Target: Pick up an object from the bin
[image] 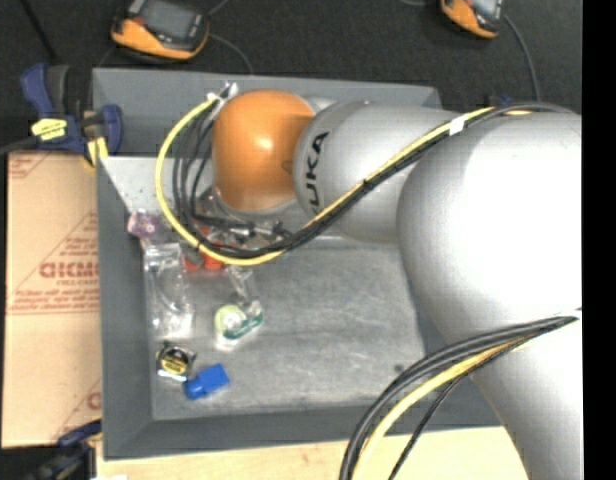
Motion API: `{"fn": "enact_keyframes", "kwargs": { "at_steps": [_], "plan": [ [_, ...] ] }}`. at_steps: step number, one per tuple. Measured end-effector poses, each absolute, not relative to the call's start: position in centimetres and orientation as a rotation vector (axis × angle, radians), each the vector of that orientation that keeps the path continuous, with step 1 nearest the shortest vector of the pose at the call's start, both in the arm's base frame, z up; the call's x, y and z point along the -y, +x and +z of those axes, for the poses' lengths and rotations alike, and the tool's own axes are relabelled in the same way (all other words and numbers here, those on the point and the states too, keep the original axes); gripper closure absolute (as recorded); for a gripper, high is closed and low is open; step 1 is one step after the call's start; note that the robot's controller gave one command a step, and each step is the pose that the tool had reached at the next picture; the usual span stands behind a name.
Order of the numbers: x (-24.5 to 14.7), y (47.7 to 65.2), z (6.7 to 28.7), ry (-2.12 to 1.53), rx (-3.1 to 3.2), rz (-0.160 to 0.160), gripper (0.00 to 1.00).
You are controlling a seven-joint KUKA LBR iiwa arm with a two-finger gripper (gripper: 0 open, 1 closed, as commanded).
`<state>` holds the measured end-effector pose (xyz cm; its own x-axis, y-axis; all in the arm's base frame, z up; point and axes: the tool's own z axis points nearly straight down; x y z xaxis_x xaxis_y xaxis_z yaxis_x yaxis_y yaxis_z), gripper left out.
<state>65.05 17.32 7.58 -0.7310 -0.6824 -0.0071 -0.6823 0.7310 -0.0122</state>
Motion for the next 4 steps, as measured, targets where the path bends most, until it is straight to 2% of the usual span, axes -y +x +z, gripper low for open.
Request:
{"fn": "enact_keyframes", "kwargs": {
  "at_steps": [2, 3, 4],
  "plan": [
    [-17.3, 65.0, 7.6, -1.146, -2.913, -0.013, 0.00],
    [-6.0, 63.4, 8.4, -1.333, -2.842, -0.006, 0.00],
    [-11.0, 64.4, 7.2, -0.929, -2.995, 0.004, 0.00]
  ]
}}
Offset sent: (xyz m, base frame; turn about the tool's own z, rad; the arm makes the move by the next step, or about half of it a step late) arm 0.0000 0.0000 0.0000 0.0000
